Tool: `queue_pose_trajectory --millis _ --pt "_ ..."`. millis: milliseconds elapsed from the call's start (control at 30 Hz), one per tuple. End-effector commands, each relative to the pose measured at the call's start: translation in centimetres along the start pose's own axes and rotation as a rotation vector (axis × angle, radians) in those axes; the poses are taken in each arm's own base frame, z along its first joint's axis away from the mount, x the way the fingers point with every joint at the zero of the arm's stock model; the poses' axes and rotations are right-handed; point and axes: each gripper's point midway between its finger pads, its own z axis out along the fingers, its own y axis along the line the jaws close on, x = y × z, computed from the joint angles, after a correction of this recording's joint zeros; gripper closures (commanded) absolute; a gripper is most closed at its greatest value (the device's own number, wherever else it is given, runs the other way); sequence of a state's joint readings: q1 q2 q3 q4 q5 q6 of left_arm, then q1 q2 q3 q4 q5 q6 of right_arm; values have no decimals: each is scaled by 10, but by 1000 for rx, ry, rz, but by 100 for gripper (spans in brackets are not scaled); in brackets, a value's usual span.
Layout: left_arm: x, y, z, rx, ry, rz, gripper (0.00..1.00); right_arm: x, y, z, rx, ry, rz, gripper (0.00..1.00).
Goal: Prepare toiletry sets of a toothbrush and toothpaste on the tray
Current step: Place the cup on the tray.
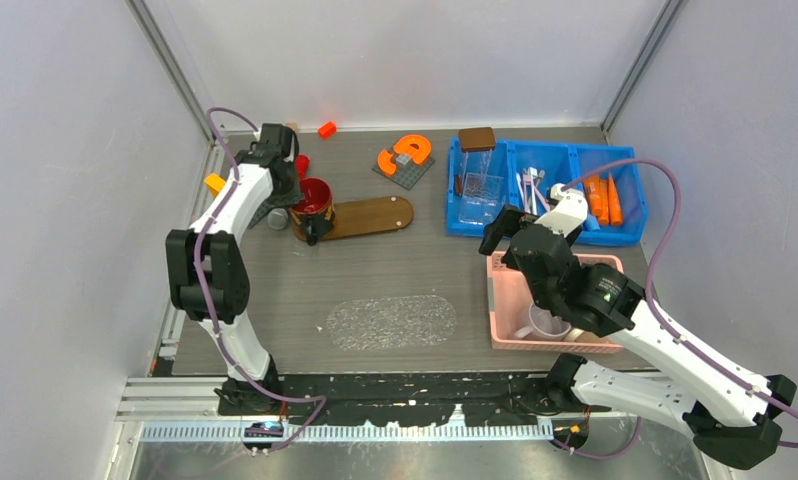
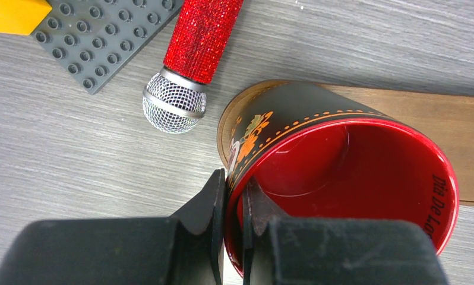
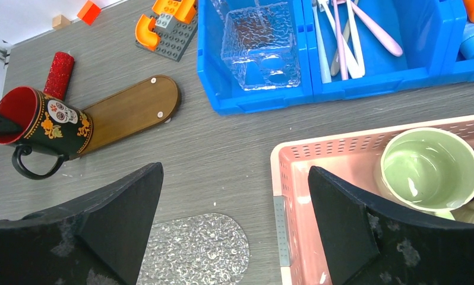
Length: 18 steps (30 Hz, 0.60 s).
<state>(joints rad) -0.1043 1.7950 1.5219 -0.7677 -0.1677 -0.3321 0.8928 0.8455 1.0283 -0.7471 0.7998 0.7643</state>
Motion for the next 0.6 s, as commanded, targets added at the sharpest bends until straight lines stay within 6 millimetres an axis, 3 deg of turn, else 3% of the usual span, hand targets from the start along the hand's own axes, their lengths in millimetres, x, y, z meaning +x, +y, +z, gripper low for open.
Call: queue_pose_trajectory --millis 0,100,267,400,567 --pt "-40 -9 -15 55 -137 -17 97 -8 2 -1 -13 -36 32 0" --pt "-37 -8 -11 50 -128 -14 84 -8 3 -1 -17 -33 30 0" --pt "-39 -5 -20 45 -141 -16 53 -8 4 -2 -24 -26 27 0" --pt "-49 -4 -46 63 -195 -22 27 -11 3 -4 -11 -21 11 0" --pt "-54 -13 -97 156 -276 -29 3 -19 -5 -2 57 -31 -69 0"
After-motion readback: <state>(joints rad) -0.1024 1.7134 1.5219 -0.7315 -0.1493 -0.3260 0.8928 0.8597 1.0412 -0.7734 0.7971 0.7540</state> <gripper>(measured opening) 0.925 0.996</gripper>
